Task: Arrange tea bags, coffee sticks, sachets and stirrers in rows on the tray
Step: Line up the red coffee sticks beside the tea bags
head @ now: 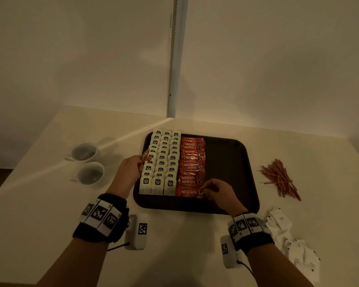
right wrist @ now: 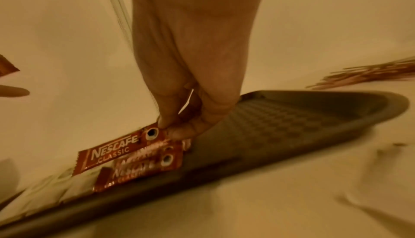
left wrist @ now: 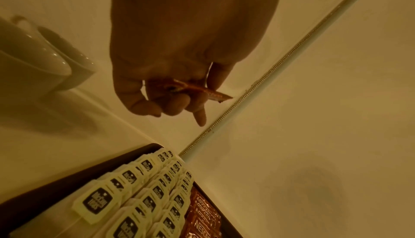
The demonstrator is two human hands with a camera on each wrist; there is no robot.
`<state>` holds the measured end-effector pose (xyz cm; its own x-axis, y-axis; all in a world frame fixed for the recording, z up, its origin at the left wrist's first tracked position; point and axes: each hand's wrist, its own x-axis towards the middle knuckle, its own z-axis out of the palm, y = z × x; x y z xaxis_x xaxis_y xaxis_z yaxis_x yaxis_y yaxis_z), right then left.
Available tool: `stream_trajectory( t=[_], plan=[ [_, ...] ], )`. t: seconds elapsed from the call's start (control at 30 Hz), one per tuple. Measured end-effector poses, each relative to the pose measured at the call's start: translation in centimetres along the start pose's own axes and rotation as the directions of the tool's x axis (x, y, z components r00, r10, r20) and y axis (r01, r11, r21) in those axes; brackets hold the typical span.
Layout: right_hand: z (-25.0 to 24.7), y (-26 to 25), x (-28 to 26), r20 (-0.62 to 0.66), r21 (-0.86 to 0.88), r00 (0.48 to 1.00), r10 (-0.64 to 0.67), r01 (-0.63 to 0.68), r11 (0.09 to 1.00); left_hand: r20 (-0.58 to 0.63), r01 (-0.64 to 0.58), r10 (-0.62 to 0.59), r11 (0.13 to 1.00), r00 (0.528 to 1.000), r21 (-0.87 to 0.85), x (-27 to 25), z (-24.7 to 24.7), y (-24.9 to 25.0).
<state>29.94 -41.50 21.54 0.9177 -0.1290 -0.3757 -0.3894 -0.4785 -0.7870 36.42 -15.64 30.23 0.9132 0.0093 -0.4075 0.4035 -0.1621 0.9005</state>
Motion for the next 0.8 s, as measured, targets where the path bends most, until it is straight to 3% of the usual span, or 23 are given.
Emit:
stream_trajectory(
  t=[0.2,0.6,0.8],
  plan=[
    [1.4,2.6,0.2,-0.042,-0.063,0.994,0.099,-0.102,0.993,-0.027,0.002,0.001,0.996,1.000,0.091,-0.6,-0.6,0.2],
    [2.3,2.5,0.6,-0.125,-0.102,0.980,0.154,-0.167,0.981,-0.002,0.018,-0.018,0.994,1.000,0.109,-0.6,-0.9,-0.6],
    [2.7,2.4,0.8,-0.147,-0.101,0.975,0.166,-0.182,0.978,0.103,-0.051,0.038,0.990,0.994,0.135,-0.8,-1.3,-0.9]
  ],
)
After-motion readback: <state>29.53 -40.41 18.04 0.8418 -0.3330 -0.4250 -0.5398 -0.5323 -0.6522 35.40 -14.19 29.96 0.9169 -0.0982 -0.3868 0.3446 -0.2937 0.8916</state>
